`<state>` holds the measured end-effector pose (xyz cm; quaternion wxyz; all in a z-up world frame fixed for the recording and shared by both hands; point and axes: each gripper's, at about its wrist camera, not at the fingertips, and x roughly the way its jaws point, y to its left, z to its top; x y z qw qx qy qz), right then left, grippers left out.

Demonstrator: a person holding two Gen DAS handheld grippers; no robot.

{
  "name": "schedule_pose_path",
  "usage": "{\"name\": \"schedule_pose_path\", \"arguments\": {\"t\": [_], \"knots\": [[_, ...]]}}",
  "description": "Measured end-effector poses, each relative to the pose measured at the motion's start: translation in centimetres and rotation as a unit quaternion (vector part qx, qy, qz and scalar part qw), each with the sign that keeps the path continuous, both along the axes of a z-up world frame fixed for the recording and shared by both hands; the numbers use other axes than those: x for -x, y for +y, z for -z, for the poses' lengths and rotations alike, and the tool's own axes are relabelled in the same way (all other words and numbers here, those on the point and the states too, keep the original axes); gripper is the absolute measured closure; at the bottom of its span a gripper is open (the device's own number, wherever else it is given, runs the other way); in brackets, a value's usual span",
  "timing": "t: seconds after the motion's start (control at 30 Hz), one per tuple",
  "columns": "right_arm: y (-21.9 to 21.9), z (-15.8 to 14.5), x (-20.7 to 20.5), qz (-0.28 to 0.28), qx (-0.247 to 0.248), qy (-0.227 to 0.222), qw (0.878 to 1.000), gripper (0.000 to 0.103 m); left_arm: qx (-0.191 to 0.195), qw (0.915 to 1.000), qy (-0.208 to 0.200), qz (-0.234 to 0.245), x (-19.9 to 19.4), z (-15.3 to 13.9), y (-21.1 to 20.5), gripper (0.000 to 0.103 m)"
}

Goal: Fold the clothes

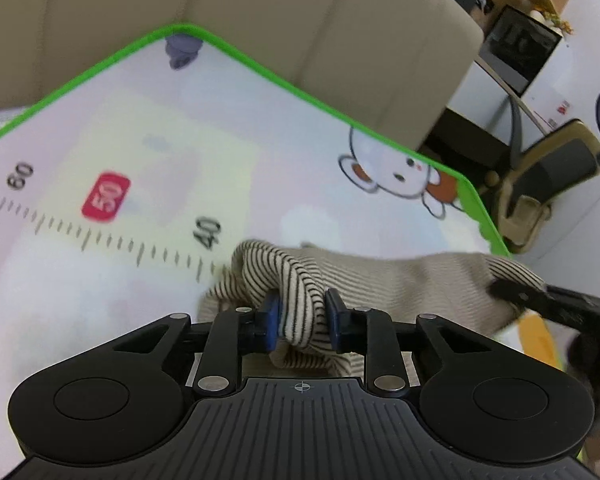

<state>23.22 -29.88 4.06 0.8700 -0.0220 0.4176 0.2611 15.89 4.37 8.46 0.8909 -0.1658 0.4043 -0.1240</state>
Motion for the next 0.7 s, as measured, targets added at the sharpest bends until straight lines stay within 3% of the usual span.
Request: {"name": "schedule_pose_path", "arguments": {"t": [0.1,0.17,0.3,0.33,0.47,0.5,0.57,0.6,0.63,0.67,0.7], "knots": [[-0.9,1.4,0.0,0.017,-0.019,0.030,0.999,0.067,-0.004,0.9987,0.050,0.009,0.9,2.2,-0.4,0.077],[-1.3,0.9,0.1,0.018,-0.029,0.041,0.999,0.063,-0.026,0.9970,0.072,0.009,1.3,3.9,-0.5,0.075],[-2.8,-1.5,0.2,0.030,-0.070,0.025,0.997,0.041,-0.003,0.9978,0.066,0.001,1.5,2.9,0.8,0.072],[-3.0,-1.9,0.2,0.035,-0.082,0.023,0.996,0.037,0.009,0.9986,0.053,-0.002,1.6,2.1,1.3,0.067],[-1.9,-0.9,-0.8,0.036,-0.073,0.033,0.996,0.037,0.043,0.9987,0.022,-0.019,1.0,0.2,2.3,0.031],[-1.3,-0.4,-1.0,0.032,-0.067,0.037,0.997,0.037,0.046,0.9984,0.025,-0.021,0.7,0.1,2.2,0.029],[-0.1,0.2,-0.9,0.013,-0.049,0.044,0.998,0.059,0.040,0.9979,0.047,-0.017,-0.4,1.2,1.6,0.019],[0.5,-0.1,-0.5,-0.001,-0.034,0.035,0.999,0.064,0.034,0.9976,0.059,-0.015,-0.9,1.9,1.1,0.019],[0.9,-0.6,0.1,-0.012,-0.017,0.016,1.000,0.075,0.027,0.9969,0.073,-0.012,-1.4,2.7,0.6,0.024],[1.1,-1.2,0.5,-0.021,-0.010,0.002,1.000,0.078,0.024,0.9964,0.080,-0.007,-1.5,3.4,0.3,0.041],[0.9,-2.0,0.9,-0.027,-0.013,-0.005,1.000,0.079,0.023,0.9959,0.088,-0.002,-1.6,4.0,0.0,0.051]]}}
